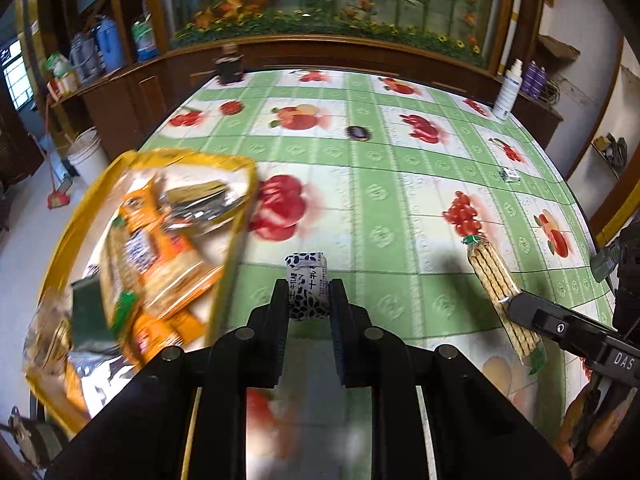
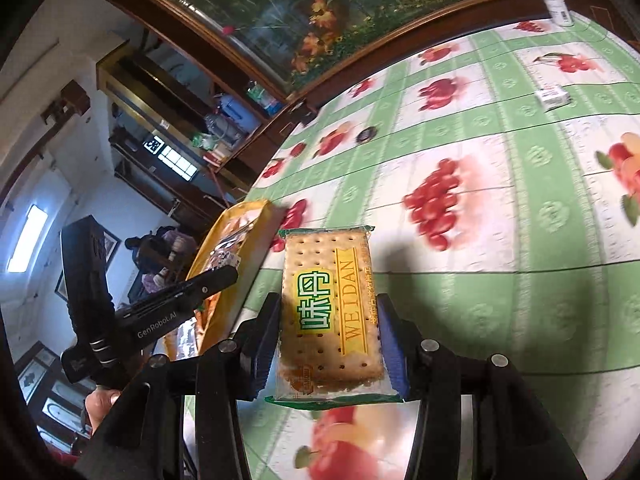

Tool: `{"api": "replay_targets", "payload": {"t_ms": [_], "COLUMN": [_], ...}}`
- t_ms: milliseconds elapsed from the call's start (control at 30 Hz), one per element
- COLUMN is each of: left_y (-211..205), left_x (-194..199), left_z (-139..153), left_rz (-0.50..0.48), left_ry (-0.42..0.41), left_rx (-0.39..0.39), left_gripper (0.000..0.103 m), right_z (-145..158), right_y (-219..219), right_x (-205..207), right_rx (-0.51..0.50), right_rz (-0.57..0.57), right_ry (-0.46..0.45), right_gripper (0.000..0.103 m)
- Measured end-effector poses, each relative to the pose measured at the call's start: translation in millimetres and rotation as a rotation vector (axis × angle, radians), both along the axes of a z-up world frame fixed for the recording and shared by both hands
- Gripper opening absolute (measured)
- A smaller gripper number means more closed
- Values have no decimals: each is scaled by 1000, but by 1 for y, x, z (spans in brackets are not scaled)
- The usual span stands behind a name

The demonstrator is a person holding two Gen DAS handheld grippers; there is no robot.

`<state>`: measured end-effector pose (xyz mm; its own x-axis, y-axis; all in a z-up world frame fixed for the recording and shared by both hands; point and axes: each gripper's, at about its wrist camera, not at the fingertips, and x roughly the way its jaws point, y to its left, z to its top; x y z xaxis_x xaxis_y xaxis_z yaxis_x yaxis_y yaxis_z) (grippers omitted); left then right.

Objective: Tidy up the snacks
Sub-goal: 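Carry the box and WEIDAN cracker pack into the tray and release both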

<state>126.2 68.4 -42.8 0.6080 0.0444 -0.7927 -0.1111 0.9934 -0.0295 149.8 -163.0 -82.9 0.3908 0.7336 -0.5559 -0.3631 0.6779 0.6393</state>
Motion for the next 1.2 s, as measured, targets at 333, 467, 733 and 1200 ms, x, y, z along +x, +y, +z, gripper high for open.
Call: {"api": "replay_targets", "payload": {"t_ms": [333,467,733,1200], "left_y": [54,71,96,125], "left_x": [-33,-41,-60,-77], "left_z": [0,1,9,17], "left_rz": [90,117,176,250], "left_ry": [-21,-33,-76,-132], "left_rx": [-42,-47,-14,36], "left_gripper": [17,17,17,17], "right_z": [4,6,11,27], "right_y": [55,71,109,176], "right_x": [-17,-17,-16,-12], "right_rx": [-20,-20,-30,-43], "right_rz": [73,97,158,262], "right_ry": [5,6,-1,-45], "right_gripper": [47,47,47,47]}}
